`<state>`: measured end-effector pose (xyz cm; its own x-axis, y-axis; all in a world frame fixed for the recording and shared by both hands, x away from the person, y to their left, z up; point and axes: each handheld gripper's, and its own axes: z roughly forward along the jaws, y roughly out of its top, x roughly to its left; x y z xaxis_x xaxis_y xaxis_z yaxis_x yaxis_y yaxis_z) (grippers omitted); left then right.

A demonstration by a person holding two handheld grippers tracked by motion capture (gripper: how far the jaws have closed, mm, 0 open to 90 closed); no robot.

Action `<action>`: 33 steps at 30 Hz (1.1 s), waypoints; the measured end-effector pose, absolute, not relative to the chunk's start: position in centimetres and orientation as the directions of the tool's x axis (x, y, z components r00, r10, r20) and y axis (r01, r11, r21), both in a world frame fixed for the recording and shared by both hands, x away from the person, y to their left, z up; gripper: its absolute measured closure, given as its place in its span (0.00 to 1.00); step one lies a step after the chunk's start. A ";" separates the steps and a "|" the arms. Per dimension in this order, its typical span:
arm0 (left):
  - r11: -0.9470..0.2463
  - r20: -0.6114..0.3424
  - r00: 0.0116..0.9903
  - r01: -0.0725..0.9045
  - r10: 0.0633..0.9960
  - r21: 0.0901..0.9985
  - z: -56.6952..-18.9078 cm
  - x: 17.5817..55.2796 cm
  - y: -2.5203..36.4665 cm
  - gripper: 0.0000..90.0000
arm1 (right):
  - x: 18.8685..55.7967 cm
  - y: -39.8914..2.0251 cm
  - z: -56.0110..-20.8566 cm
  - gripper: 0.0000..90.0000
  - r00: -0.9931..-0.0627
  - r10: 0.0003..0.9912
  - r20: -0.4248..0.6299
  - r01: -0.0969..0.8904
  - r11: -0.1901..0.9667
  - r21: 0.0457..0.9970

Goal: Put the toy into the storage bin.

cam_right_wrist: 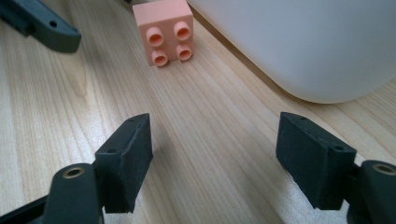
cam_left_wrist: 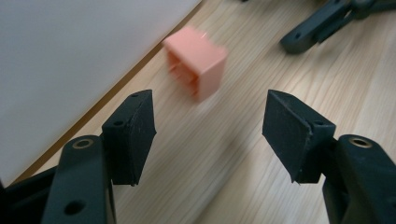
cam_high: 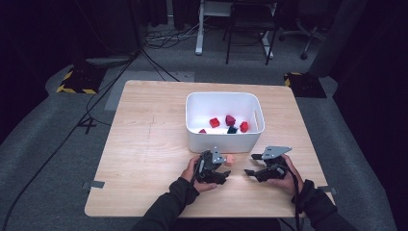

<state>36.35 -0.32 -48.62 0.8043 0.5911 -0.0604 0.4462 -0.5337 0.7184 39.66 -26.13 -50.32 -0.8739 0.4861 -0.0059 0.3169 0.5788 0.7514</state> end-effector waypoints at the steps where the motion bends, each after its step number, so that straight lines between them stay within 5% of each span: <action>1: -0.535 -0.054 0.803 0.443 0.593 0.719 -48.6 36.4 -0.7 0.39 | 39.7 -26.1 -50.3 0.30 -0.874 0.486 -0.006 0.317 0.579 0.751; 10: -0.520 -0.046 0.776 0.464 0.629 0.717 -49.0 36.9 -2.4 0.41 | 39.7 -26.1 -50.3 0.30 -0.874 0.486 -0.007 0.316 0.579 0.751; 21: -0.527 0.002 0.764 0.444 0.646 0.725 -49.0 37.2 -2.5 0.72 | 39.7 -26.1 -50.3 0.30 -0.874 0.486 -0.006 0.316 0.579 0.751; 33: -0.529 0.020 0.776 0.410 0.630 0.743 -48.3 36.7 -1.1 0.74 | 39.7 -26.1 -50.3 0.30 -0.873 0.487 -0.006 0.317 0.578 0.752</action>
